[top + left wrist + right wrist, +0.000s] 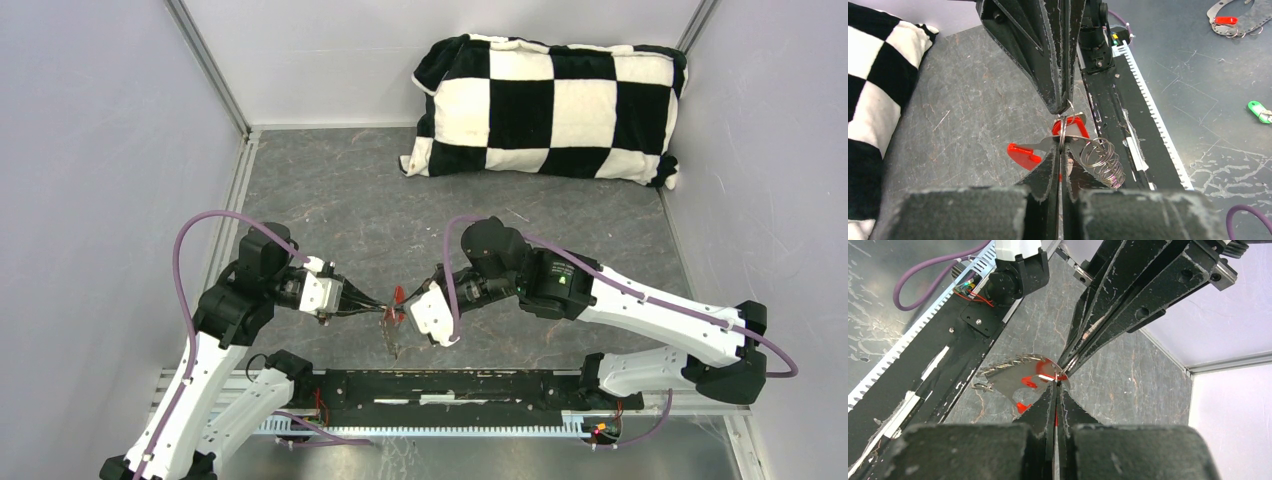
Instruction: Put the keys on the keyring
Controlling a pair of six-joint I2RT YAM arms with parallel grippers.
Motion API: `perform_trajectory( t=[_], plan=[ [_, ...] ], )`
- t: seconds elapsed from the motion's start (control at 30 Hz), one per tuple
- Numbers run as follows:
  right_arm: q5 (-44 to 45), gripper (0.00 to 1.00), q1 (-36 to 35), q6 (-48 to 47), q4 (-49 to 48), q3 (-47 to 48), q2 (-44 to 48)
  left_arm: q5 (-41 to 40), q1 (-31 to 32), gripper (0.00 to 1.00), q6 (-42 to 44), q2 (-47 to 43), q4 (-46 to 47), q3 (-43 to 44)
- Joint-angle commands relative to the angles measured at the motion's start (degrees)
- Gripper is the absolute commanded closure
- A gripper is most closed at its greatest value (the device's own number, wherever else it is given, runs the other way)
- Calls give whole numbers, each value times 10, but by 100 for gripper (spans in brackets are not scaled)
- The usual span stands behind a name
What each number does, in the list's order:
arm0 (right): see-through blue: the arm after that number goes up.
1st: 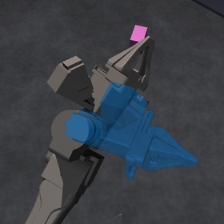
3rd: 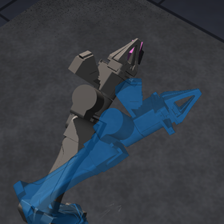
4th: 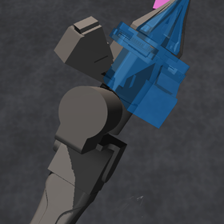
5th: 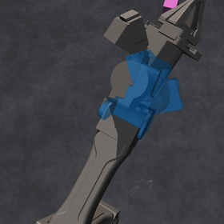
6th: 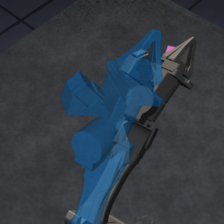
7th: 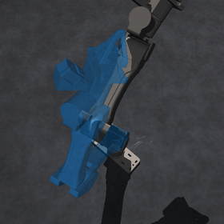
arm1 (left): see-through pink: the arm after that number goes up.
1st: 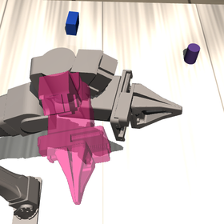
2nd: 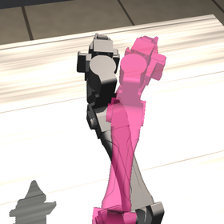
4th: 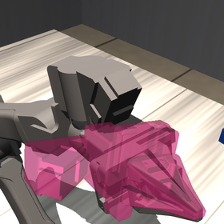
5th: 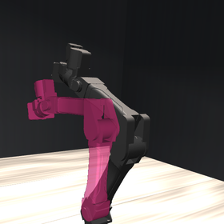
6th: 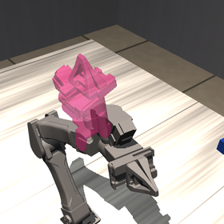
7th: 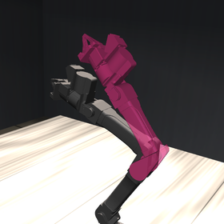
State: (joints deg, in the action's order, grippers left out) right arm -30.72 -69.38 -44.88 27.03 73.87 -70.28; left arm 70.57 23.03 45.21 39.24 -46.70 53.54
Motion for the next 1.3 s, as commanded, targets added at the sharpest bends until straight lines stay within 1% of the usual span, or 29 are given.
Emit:
perform_trajectory(
  t=[0.0,0.17,0.6,0.93,1.27],
  plan=[
    [25,100,-4,-6,-12,35,0,5,3,98,-21,-1,5,22],
    [70,100,-3,7,-6,35,6,6,3,98,-20,-4,5,21],
    [79,100,-3,11,12,42,4,3,3,98,-21,-9,5,19],
    [45,100,-4,5,6,41,-3,-4,3,98,-28,0,4,25],
    [29,100,-4,4,8,43,-5,-14,3,98,-35,7,4,27]
  ],
)
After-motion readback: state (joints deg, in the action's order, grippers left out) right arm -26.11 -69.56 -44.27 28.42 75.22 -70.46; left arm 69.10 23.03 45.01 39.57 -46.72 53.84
